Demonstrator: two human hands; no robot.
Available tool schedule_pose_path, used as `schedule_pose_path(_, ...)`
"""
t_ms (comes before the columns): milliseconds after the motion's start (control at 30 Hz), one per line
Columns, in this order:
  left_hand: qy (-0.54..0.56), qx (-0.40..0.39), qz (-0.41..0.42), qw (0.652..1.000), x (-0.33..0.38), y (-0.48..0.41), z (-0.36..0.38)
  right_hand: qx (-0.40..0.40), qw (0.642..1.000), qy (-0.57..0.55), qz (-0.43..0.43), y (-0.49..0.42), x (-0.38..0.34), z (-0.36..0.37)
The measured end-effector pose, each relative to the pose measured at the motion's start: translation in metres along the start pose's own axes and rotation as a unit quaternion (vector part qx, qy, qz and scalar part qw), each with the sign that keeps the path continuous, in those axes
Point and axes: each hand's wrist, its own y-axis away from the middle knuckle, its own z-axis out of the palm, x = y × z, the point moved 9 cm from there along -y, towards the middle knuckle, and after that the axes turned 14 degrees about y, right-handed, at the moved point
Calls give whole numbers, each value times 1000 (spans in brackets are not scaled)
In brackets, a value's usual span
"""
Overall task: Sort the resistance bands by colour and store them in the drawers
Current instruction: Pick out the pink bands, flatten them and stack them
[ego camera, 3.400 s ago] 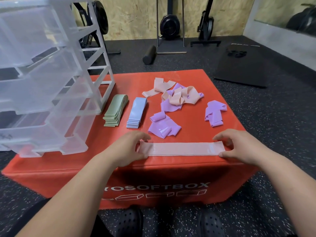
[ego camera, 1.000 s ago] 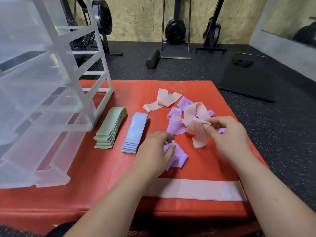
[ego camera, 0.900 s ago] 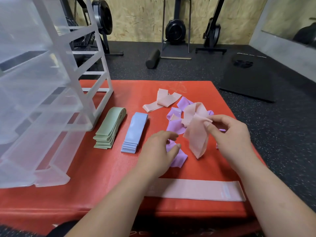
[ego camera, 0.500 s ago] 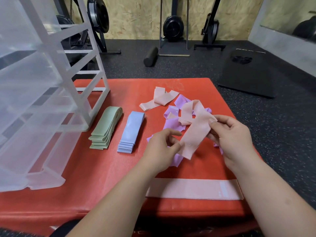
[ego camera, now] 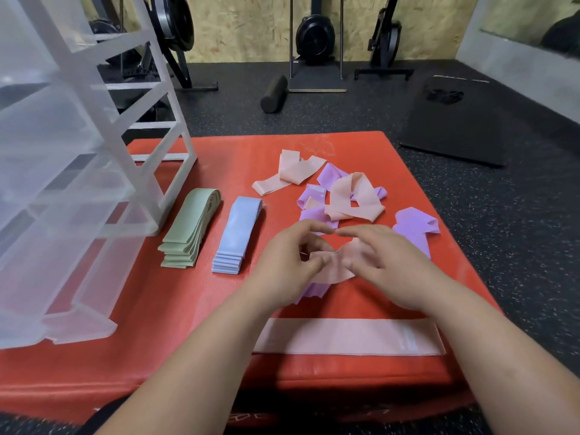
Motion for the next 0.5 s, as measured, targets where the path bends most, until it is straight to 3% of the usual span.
schedule_pose_path(133,46,29,18,998,7,2,-8,32,999,-15,-5,0,-11,-2)
schedule_pose_path(267,3,92,0,996,-7,2,-26,80,996,-43,-9,-2,-12,-14)
schedule_pose_path(500,13,154,24,988,1,4,-52,-14,999,24,29,0,13,2)
